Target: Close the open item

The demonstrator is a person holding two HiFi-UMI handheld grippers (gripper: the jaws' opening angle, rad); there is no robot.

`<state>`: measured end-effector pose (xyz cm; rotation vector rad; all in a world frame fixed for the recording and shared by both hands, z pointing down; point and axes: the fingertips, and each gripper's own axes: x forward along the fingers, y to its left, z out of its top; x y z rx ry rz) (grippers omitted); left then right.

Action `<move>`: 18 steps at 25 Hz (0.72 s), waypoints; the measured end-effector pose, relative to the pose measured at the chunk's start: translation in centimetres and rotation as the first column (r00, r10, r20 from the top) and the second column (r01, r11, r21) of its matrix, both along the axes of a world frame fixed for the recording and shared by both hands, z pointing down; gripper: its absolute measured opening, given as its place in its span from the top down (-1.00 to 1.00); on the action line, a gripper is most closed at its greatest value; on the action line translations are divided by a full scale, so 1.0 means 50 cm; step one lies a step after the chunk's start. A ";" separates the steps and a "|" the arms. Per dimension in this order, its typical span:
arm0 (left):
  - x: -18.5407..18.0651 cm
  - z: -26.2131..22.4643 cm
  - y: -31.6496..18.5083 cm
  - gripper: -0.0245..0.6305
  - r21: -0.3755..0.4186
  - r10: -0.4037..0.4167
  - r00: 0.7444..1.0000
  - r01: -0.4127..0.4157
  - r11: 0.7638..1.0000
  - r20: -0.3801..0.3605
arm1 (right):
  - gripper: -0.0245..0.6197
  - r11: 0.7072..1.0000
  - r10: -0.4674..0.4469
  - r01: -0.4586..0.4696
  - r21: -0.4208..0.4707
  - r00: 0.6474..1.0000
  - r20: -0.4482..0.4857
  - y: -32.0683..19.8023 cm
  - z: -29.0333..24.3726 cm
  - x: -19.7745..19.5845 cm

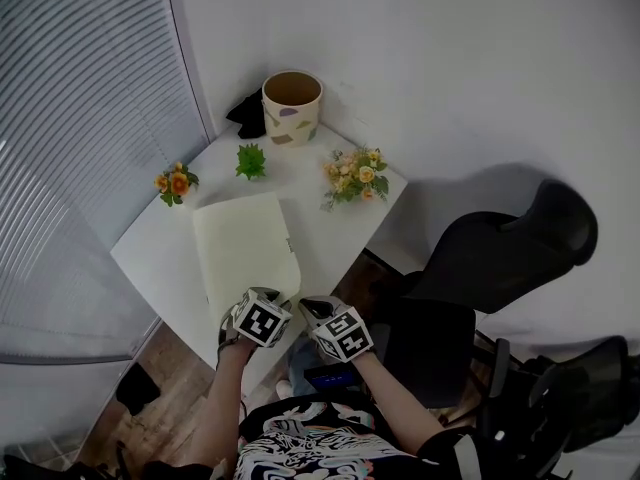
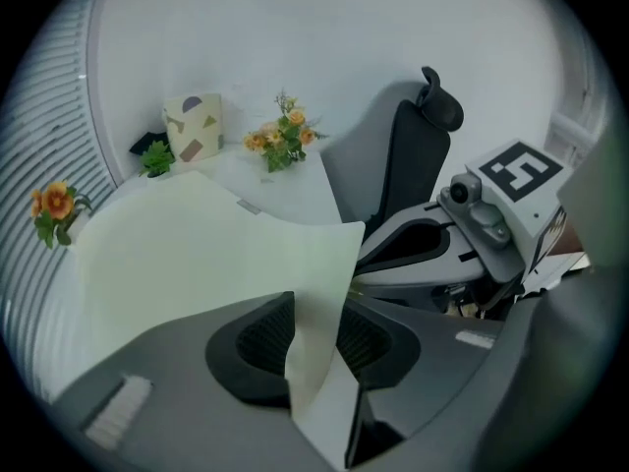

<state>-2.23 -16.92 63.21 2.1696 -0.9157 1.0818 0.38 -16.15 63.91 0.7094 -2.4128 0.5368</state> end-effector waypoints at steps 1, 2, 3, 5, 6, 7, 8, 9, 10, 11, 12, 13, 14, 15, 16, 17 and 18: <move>0.003 0.004 0.002 0.59 -0.001 0.023 0.999 -0.023 1.000 0.030 | 0.91 1.000 0.000 0.000 -0.003 1.000 0.000 0.000 0.000 -0.001; 0.006 0.008 0.003 0.59 -0.002 0.040 0.998 -0.040 0.999 0.055 | 0.91 1.000 0.000 0.000 -0.007 1.000 0.000 0.000 0.000 -0.001; 0.008 0.011 0.004 0.58 -0.003 0.054 0.996 -0.054 0.999 0.076 | 0.91 1.000 0.002 -0.002 -0.009 1.000 0.002 0.000 0.001 0.000; 0.010 0.016 0.004 0.58 -0.001 0.073 0.991 -0.074 0.997 0.108 | 0.91 1.000 0.006 -0.006 -0.012 1.000 0.006 -0.002 0.001 0.001; 0.011 0.017 0.003 0.58 0.000 0.080 0.990 -0.080 0.997 0.119 | 0.91 1.000 0.008 -0.008 -0.012 1.000 0.008 -0.003 0.000 0.002; 0.011 0.018 0.003 0.57 0.000 0.084 0.988 -0.085 0.996 0.127 | 0.91 1.000 0.009 -0.009 -0.011 1.000 0.008 -0.004 -0.001 0.001; 0.011 0.019 0.003 0.57 -0.002 0.087 0.987 -0.087 0.996 0.132 | 0.91 1.000 0.007 -0.007 -0.007 1.000 0.005 -0.004 -0.001 0.001; 0.011 0.020 0.003 0.56 -0.005 0.089 0.987 -0.089 0.996 0.137 | 0.91 1.000 0.003 -0.003 -0.001 1.000 -0.003 -0.003 -0.001 0.000; 0.011 0.021 0.003 0.56 -0.007 0.093 0.985 -0.093 0.996 0.144 | 0.91 1.000 -0.001 0.001 0.006 1.000 -0.011 -0.003 -0.001 -0.001; 0.012 0.022 0.003 0.56 -0.008 0.098 0.983 -0.098 0.995 0.156 | 0.91 1.000 -0.005 0.005 0.012 1.000 -0.019 -0.002 0.000 -0.001; 0.012 0.023 0.003 0.56 -0.009 0.104 0.980 -0.104 0.995 0.171 | 0.91 1.000 -0.006 0.006 0.015 1.000 -0.023 -0.002 0.000 -0.001; 0.012 0.025 0.004 0.56 -0.010 0.110 0.976 -0.110 0.994 0.187 | 0.91 1.000 -0.006 0.006 0.015 1.000 -0.023 -0.003 0.000 -0.001; 0.013 0.026 0.004 0.56 -0.011 0.114 0.973 -0.114 0.993 0.200 | 0.91 1.000 -0.005 0.006 0.013 1.000 -0.023 -0.003 0.000 -0.001; 0.013 0.026 0.004 0.56 -0.013 0.116 0.971 -0.116 0.993 0.209 | 0.91 1.000 -0.006 0.006 0.012 1.000 -0.022 -0.003 -0.001 -0.001; 0.014 0.027 0.004 0.56 -0.015 0.117 0.970 -0.116 0.993 0.213 | 0.91 1.000 -0.006 0.006 0.010 1.000 -0.021 -0.003 -0.001 0.000; 0.014 0.027 0.004 0.56 -0.016 0.117 0.970 -0.116 0.993 0.213 | 0.91 1.000 -0.007 0.007 0.009 1.000 -0.021 -0.002 0.000 0.000; 0.014 0.027 0.005 0.56 -0.016 0.115 0.971 -0.114 0.993 0.211 | 0.91 1.000 -0.008 0.008 0.007 1.000 -0.021 -0.002 0.000 0.000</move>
